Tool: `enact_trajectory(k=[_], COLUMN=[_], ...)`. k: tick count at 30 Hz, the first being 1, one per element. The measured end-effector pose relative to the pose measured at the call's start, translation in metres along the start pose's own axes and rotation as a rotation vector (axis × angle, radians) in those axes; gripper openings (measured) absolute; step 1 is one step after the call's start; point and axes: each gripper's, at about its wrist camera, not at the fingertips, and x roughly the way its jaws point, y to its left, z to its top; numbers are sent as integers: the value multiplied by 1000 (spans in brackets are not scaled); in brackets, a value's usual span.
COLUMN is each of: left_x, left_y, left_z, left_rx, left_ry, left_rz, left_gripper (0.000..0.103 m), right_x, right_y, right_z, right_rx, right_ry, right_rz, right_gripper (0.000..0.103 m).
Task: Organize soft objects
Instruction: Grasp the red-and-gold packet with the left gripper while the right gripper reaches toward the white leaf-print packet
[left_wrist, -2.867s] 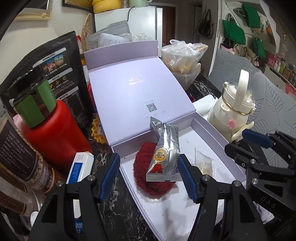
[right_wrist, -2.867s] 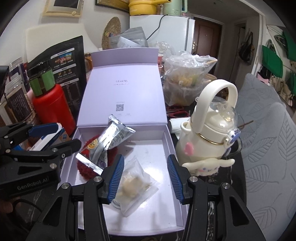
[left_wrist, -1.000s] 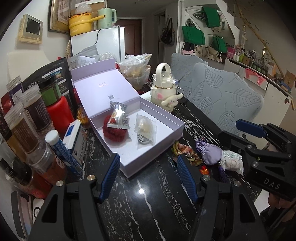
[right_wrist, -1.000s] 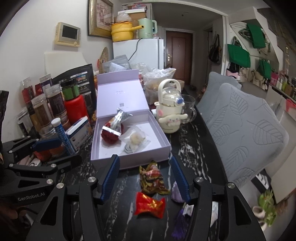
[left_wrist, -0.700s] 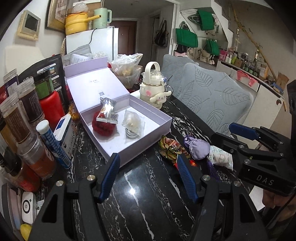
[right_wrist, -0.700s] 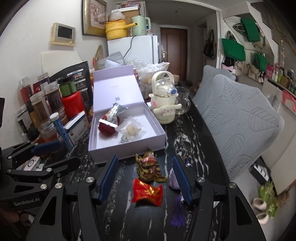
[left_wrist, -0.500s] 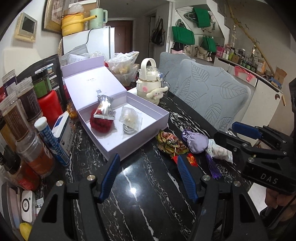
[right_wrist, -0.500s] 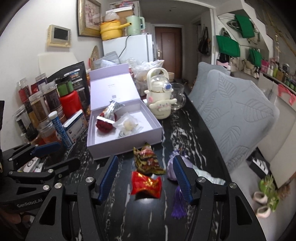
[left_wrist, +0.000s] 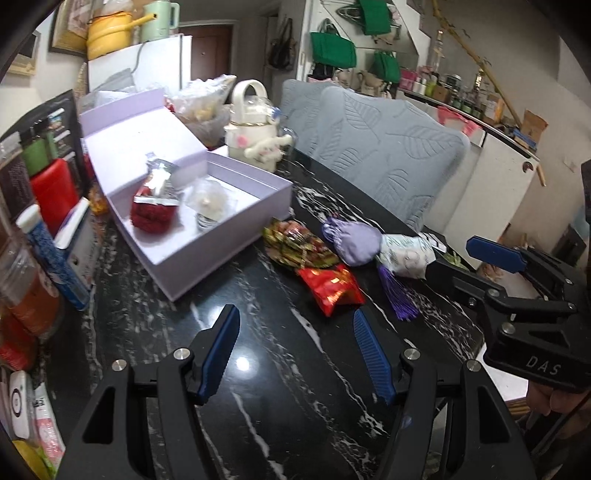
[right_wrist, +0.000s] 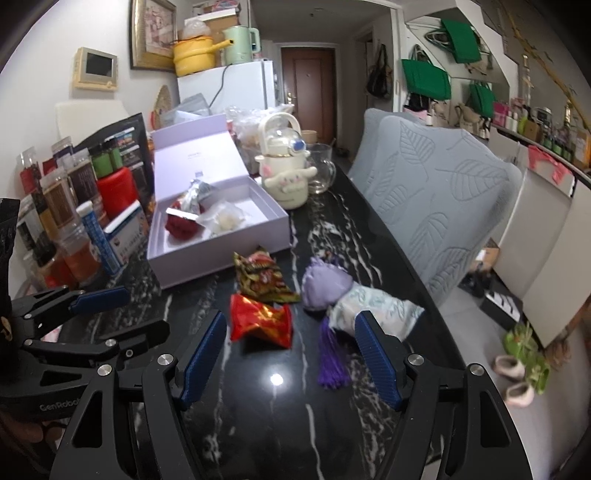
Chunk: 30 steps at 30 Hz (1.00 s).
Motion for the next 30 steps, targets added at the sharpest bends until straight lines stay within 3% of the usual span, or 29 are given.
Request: enact_trajectory(k=[6, 11, 30], left_x=[16, 31, 93], left_y=[-8, -18, -27], left_z=[-7, -7, 25], left_rx=[-13, -23, -42], left_ry=[31, 56, 125], left_rz=[-88, -122, -128], left_gripper=[64, 64, 64], right_x=[8, 16, 56], right_y=[-17, -35, -90], right_z=[-14, -19, -27], right_rx=[37, 64, 187], right_ry=[21, 41, 108], right_rz=[28, 2, -32], right_gripper=[78, 78, 84])
